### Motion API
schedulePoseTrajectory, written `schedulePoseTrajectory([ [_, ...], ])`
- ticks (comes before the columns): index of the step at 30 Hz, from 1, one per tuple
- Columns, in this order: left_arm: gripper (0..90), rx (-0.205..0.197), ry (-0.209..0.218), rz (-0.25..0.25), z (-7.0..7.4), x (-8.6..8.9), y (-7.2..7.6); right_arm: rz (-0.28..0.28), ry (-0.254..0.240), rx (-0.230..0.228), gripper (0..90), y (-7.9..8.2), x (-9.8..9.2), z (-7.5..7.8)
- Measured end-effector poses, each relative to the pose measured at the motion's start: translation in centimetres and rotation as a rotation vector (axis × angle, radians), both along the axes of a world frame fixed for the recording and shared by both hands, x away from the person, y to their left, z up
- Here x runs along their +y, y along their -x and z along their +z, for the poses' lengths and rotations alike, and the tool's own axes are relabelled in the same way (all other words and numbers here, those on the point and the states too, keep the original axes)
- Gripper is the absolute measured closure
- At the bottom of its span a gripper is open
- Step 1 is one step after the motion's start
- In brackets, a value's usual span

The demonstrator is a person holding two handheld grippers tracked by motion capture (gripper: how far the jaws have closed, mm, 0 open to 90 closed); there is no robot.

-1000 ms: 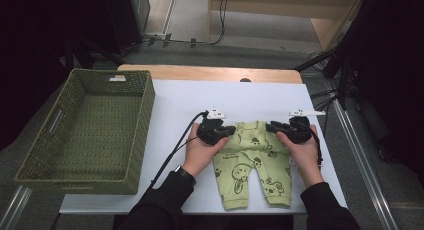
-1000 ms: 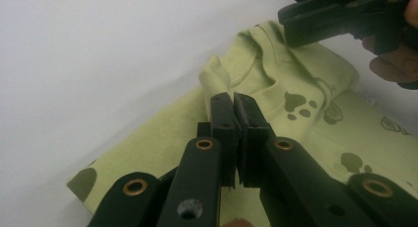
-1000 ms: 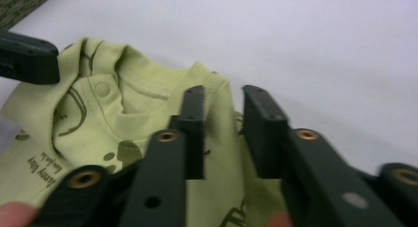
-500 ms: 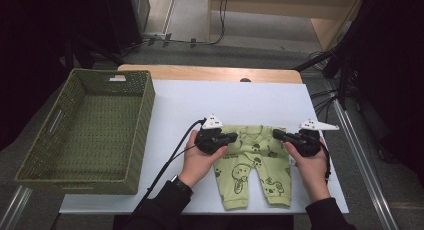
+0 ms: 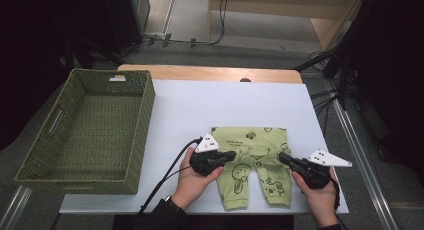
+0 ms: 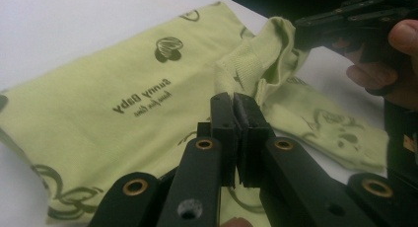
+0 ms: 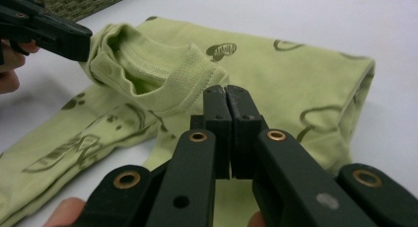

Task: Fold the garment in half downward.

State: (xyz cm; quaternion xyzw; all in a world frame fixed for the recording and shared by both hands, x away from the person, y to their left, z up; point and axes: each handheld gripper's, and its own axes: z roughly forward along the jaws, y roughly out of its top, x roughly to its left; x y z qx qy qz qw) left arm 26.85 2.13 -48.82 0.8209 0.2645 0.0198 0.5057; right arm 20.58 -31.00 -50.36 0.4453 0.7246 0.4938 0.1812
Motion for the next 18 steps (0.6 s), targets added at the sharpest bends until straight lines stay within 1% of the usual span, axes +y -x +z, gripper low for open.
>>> schedulePoseTrajectory([
  [1,87.0,-0.007,-0.009,-0.008,-0.2,0.0,0.4,-0.001,-0.002,0.003,86.8,0.5,0.0,-0.2],
  [4,87.0,-0.013,-0.019,-0.030,-0.6,-0.1,1.5,0.003,0.016,0.005,86.8,1.7,0.0,-0.7],
  [5,87.0,-0.021,-0.028,-0.037,-0.7,-0.1,1.9,0.003,0.020,0.010,86.8,2.1,0.0,-0.8],
  [6,87.0,-0.024,-0.031,-0.043,-0.8,-0.1,2.2,0.010,0.023,0.004,86.8,2.4,-0.1,-1.0],
  [7,87.0,-0.026,-0.037,-0.050,-0.9,-0.1,2.5,0.007,0.020,0.010,86.7,2.7,-0.1,-1.2],
  [8,87.0,-0.029,-0.040,-0.056,-1.0,0.0,2.7,0.008,0.019,0.008,86.7,3.0,-0.1,-1.4],
  [10,87.0,-0.032,-0.045,-0.065,-1.0,0.1,3.1,0.005,0.009,0.018,86.7,3.6,-0.1,-1.7],
  [12,87.0,-0.038,-0.050,-0.069,-1.0,0.2,3.5,0.008,0.013,0.019,86.7,4.2,0.0,-1.8],
  [15,87.0,-0.041,-0.052,-0.084,-1.0,0.3,3.9,0.014,0.034,0.013,86.7,4.9,0.1,-1.9],
  [18,87.0,-0.045,-0.057,-0.094,-1.1,0.4,4.4,0.015,0.037,0.012,86.7,5.5,0.1,-1.9],
])
